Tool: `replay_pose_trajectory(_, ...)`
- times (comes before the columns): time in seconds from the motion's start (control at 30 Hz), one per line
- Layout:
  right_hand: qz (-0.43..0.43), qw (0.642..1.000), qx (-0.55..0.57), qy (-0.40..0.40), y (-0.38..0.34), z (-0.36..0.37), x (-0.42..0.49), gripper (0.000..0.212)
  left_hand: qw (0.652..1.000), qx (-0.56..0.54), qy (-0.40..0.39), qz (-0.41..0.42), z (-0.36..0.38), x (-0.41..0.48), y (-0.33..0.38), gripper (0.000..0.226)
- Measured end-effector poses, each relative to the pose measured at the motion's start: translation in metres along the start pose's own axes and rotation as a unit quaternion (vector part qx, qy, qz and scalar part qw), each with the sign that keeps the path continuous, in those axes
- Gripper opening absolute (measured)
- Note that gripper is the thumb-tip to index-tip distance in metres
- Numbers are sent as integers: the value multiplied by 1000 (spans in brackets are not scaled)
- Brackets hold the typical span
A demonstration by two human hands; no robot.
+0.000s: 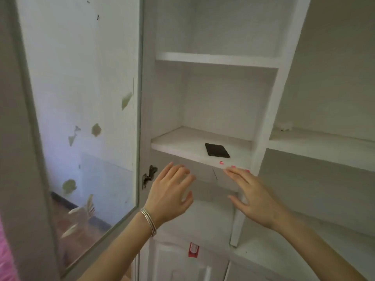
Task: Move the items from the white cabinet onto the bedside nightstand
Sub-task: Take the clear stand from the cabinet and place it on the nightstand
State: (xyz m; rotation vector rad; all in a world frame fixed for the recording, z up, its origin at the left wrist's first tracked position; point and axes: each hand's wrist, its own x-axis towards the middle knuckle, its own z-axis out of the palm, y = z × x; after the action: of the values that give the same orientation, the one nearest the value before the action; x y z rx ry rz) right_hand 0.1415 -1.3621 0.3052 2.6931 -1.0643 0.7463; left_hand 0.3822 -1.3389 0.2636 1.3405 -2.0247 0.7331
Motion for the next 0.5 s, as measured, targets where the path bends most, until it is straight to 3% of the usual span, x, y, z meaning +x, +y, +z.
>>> replay_pose_trajectory(0.2,30,997,19,-66,22,66,0,62,997,-28,-61,-46,58,-27,-15,37)
replay_pose_trajectory(0.5,107,989,21,-100,57,142,59,59,989,-65,-116,-69,138,-10,-62,45)
